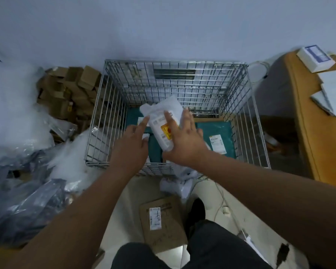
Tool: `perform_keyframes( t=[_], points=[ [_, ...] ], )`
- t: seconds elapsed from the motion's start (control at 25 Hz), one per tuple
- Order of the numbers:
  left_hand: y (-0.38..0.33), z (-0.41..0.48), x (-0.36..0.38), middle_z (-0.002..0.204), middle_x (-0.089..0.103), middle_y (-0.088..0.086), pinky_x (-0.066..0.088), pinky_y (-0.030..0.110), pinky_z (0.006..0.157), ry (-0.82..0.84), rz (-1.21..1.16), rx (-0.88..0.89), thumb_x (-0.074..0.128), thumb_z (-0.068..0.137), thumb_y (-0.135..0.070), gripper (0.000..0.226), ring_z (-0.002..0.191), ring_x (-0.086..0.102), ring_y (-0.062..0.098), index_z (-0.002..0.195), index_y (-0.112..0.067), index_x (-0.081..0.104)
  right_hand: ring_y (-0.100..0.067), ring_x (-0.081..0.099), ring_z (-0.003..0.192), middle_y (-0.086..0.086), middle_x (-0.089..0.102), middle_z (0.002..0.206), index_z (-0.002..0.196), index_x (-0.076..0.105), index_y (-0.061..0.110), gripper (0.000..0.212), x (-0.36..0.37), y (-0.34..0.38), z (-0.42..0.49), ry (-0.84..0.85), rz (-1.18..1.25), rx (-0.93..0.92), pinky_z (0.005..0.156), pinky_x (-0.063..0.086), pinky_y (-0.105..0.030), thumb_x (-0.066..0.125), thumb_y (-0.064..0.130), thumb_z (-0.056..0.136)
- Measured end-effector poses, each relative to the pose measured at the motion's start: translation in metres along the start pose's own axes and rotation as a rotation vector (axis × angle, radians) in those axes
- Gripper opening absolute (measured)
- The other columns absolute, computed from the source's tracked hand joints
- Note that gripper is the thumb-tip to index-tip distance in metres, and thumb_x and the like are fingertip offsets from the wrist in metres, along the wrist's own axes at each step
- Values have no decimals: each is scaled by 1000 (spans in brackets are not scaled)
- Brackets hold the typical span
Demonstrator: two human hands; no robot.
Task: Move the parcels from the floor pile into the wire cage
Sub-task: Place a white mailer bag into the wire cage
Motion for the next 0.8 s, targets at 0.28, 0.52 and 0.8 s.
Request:
perform_keyframes(
  t=[0.28, 0.52, 0.8],
  points=[
    [66, 77, 18, 124, 47, 2, 53, 42, 73, 85, 20, -25, 44, 105, -27, 67, 81, 55, 22, 159, -46, 9, -44, -13, 153, -27, -14, 164, 157, -13, 47, 131, 22, -34, 85, 27, 9, 101, 118, 10, -64, 83, 55, 67],
    [132, 139, 47, 130, 46, 7, 53, 43, 78, 187, 26, 156, 53, 100, -23, 73, 91, 54, 24, 161, -38, 17, -44, 6, 150, -20, -3, 164, 158, -10, 47, 131, 71, -28, 132, 78, -129, 69, 117, 18, -62, 83, 57, 66],
    [166, 193, 97, 137, 44, 10, 53, 44, 79, 233, 55, 126, 51, 101, -24, 70, 93, 57, 30, 161, -38, 16, -40, 6, 150, -21, 3, 162, 160, -3, 44, 124, 139, -43, 183, 159, -156, -16, 117, 20, -61, 79, 58, 68]
  ],
)
Point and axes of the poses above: each hand's wrist, its own z-axis towards the middle knuckle, its own x-axis out of the palm, y = z × x, the point moved 6 cm from there along z, towards the middle knuckle
